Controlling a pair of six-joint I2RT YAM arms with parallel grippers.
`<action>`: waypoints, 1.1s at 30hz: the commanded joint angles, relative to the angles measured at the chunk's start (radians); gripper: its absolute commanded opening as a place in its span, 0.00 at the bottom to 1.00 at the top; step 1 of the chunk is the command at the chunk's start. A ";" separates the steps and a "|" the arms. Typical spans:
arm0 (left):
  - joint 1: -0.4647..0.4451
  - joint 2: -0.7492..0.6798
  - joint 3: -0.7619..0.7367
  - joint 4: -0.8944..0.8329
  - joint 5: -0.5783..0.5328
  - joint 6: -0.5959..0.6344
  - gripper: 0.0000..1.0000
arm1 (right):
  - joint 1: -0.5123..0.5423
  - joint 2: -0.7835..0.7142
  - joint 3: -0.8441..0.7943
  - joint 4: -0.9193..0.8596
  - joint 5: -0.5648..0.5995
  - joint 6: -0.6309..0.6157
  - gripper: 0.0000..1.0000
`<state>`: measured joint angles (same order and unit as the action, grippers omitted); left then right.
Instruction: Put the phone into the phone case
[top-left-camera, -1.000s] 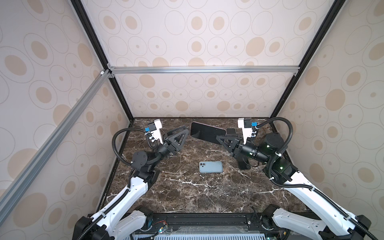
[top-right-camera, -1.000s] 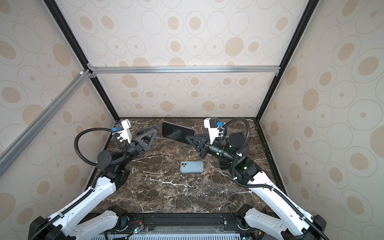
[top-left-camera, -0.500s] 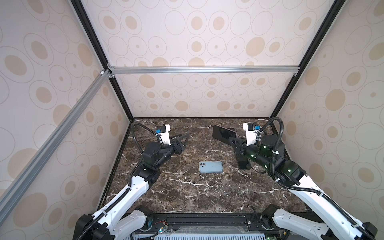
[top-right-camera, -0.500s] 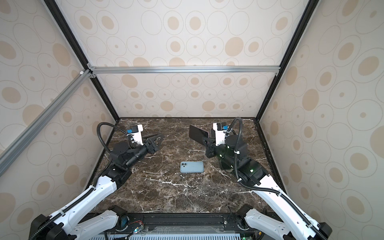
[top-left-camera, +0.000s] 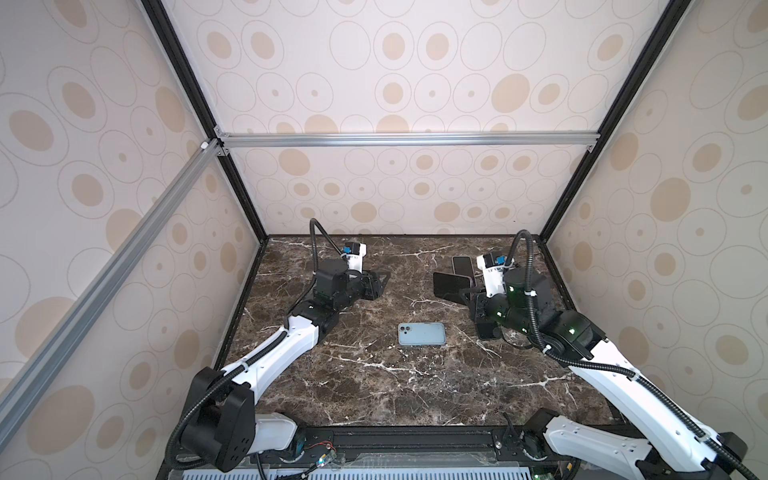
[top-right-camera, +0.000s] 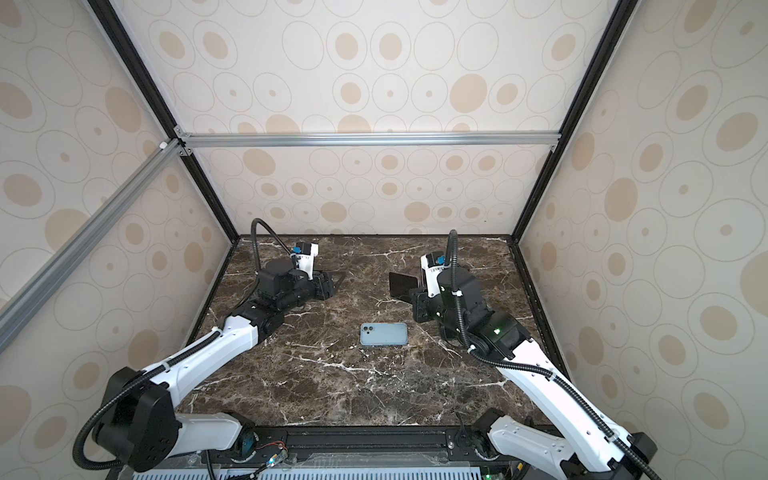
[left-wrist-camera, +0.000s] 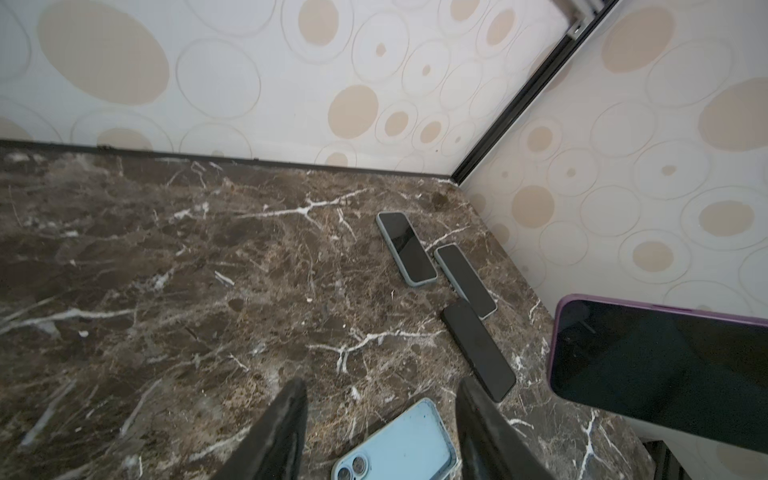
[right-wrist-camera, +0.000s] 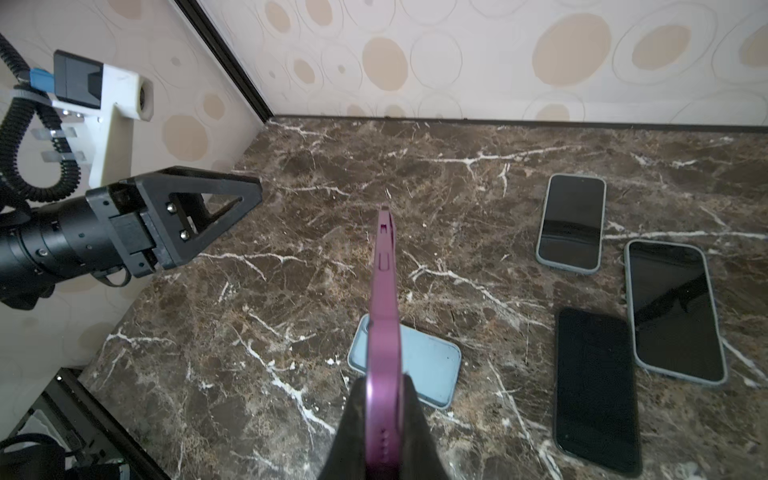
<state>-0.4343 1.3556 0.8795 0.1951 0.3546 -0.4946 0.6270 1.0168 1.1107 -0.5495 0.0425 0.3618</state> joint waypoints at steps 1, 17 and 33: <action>-0.005 0.055 -0.023 0.003 0.063 -0.017 0.56 | -0.002 0.020 0.020 -0.018 -0.029 0.024 0.00; -0.006 0.233 -0.038 -0.037 0.176 -0.168 0.56 | -0.003 0.261 0.007 0.047 -0.087 0.162 0.00; -0.049 0.352 -0.066 0.044 0.300 -0.256 0.56 | -0.051 0.346 -0.149 0.237 -0.320 0.331 0.00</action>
<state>-0.4713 1.6966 0.8131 0.2050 0.6231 -0.7250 0.5846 1.3487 0.9653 -0.3981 -0.1970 0.6491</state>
